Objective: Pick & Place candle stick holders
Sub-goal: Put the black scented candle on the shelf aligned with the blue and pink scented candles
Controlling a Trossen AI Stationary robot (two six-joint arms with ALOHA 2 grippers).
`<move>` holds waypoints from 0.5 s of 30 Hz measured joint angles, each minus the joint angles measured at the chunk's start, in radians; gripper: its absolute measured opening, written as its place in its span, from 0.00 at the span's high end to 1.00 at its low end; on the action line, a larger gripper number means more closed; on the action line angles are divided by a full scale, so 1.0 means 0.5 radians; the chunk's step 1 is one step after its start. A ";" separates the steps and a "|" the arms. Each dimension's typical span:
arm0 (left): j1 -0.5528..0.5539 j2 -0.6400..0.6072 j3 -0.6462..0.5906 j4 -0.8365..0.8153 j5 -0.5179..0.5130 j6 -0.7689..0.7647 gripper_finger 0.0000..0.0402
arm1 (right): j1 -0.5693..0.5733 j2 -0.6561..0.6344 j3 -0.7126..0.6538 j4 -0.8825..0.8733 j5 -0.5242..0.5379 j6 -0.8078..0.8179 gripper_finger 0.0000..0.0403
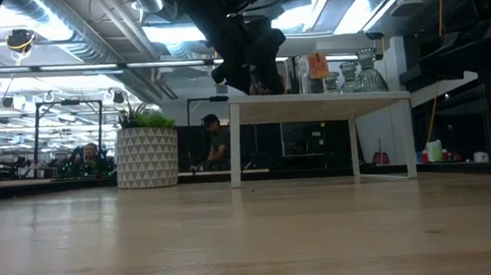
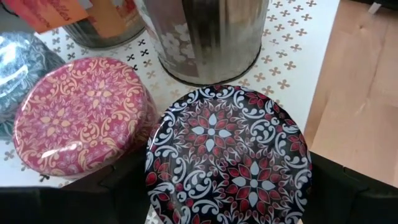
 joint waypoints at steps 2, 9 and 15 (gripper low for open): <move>-0.006 0.000 0.000 0.004 -0.037 0.042 0.24 | 0.000 0.000 0.000 0.001 0.000 0.000 0.66; -0.009 -0.011 -0.001 -0.009 -0.048 0.057 0.13 | -0.001 0.000 0.000 0.001 0.000 0.000 0.66; -0.014 -0.062 -0.005 -0.051 0.011 0.064 0.10 | 0.000 0.000 0.000 0.000 0.000 0.000 0.66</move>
